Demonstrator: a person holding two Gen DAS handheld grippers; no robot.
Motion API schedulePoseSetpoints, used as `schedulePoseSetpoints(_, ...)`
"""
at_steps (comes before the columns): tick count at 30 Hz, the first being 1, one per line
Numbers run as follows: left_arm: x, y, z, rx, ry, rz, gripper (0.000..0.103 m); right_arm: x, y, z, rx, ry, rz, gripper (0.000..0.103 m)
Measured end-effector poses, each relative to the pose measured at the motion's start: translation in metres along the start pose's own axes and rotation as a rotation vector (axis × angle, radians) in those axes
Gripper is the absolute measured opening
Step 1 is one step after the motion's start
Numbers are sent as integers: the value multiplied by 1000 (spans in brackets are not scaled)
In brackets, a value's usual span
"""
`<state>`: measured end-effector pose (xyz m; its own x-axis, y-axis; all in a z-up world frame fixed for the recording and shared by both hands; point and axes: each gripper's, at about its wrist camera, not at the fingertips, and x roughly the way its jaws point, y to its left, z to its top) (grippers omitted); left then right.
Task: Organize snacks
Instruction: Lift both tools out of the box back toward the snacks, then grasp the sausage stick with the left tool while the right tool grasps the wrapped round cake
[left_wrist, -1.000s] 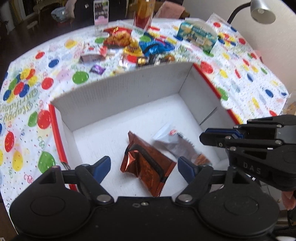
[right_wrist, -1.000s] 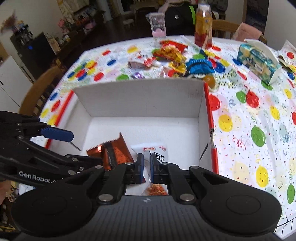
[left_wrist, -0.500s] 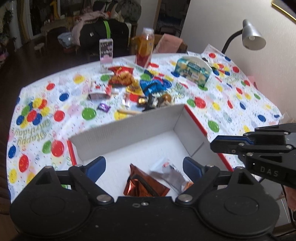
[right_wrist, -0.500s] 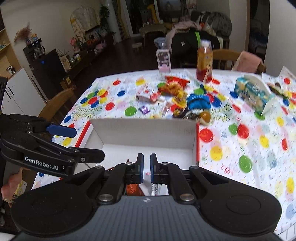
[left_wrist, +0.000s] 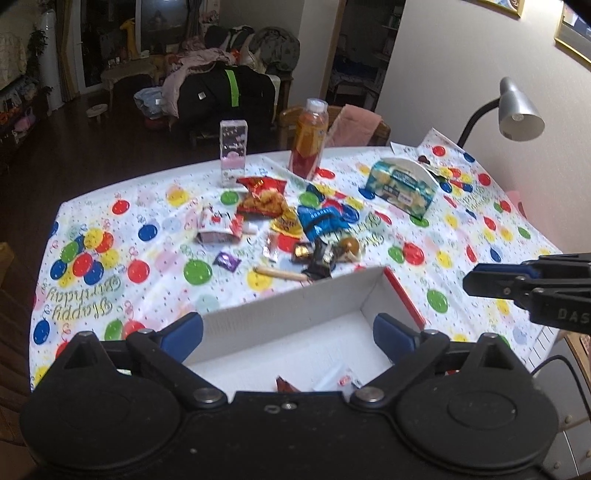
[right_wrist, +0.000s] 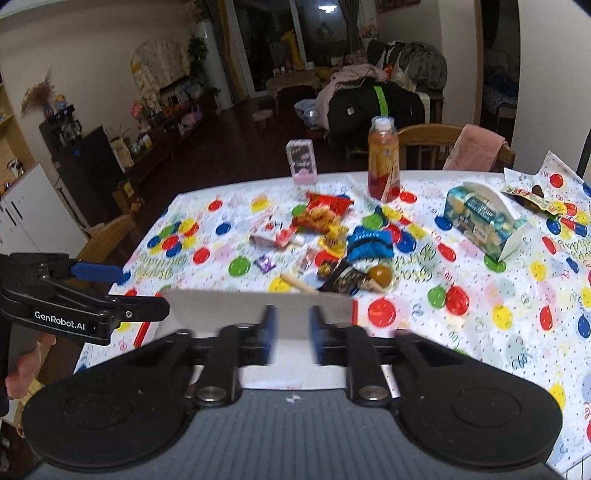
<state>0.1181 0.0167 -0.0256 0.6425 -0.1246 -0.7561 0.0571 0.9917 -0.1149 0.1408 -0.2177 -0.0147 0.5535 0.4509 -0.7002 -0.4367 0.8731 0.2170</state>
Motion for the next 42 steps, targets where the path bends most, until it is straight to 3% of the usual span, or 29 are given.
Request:
schedulePoseSetpoints(1,1,1,3,-3,-4,6,101,0,-4,4,4,-5,0,57)
schedulePoseSetpoints(2,3,2,7,-8,-7,12,102,2,-7,7,3,-8,-5,65)
schedulePoseSetpoints(9,22,13,35,-36,-38,68,102,13,-29,36,-21,-38,-7,83)
schedulePoseSetpoints(15,51,28,70,-86,-55,126,102,46,-61,66,38,5,2,83)
schedulePoseSetpoints(21,96,45,99,-116,-10,157,102,88,-88,82,84,83,-29,83)
schedulePoseSetpoints(29,163,63,112,-170,106,166,102,153,-123,88,176,203,-56,83)
schedulePoseSetpoints(35,204,54,108,-164,205,105,101,199,-142,84,216,278,-73,83)
schedulePoseSetpoints(38,225,47,102,-170,273,86,94,216,-146,80,225,304,-69,83)
schedulePoseSetpoints(42,248,49,93,-256,348,61,89,235,-151,78,240,333,-85,81)
